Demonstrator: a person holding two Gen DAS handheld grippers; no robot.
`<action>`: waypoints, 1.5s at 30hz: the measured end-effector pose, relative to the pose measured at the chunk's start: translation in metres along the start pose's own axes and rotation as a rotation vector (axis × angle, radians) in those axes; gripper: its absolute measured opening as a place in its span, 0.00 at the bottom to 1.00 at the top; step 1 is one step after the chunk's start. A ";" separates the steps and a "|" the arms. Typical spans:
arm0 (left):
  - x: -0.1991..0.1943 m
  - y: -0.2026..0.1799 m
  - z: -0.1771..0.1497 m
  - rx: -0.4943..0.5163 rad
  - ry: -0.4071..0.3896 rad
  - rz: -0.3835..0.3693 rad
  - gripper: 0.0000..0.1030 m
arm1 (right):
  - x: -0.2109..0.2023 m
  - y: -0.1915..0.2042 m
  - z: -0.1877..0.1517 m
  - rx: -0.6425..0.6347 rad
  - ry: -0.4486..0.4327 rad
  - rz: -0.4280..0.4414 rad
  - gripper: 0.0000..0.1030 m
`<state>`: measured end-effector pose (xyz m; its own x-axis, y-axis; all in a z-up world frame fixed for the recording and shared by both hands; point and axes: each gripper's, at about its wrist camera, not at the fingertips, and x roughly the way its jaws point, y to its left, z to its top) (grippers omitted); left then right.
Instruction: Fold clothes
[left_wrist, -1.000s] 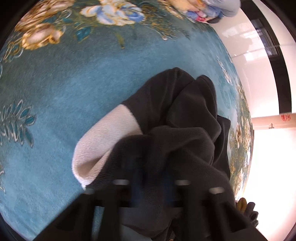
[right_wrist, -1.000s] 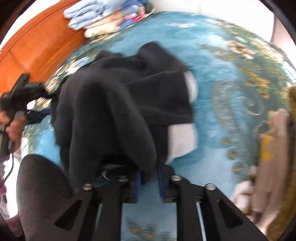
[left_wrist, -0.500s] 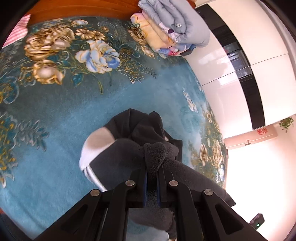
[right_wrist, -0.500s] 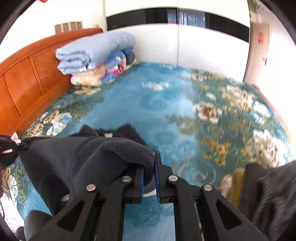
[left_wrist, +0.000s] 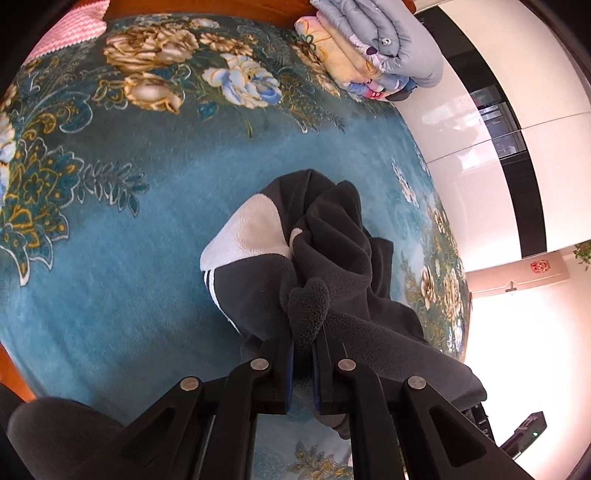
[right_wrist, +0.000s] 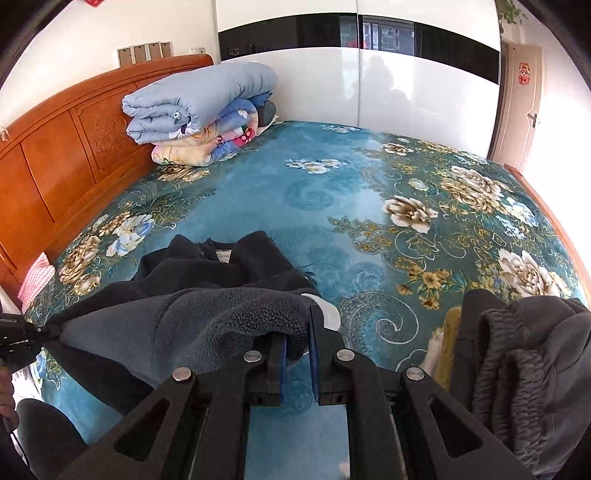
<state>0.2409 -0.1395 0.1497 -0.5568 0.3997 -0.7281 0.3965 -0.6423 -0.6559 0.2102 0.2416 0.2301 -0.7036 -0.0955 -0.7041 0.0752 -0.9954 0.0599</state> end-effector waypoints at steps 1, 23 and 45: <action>-0.005 -0.002 0.002 0.001 -0.024 -0.003 0.07 | -0.002 -0.001 0.002 -0.006 -0.012 0.013 0.09; -0.268 -0.089 0.010 0.275 -0.491 -0.324 0.07 | -0.206 0.025 0.094 -0.131 -0.543 0.198 0.09; 0.058 0.028 0.106 -0.027 0.072 0.145 0.08 | 0.154 -0.010 0.038 0.108 0.305 0.192 0.09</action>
<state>0.1420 -0.2033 0.1102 -0.4392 0.3500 -0.8274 0.4888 -0.6796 -0.5470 0.0747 0.2363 0.1481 -0.4401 -0.2888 -0.8502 0.0986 -0.9567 0.2739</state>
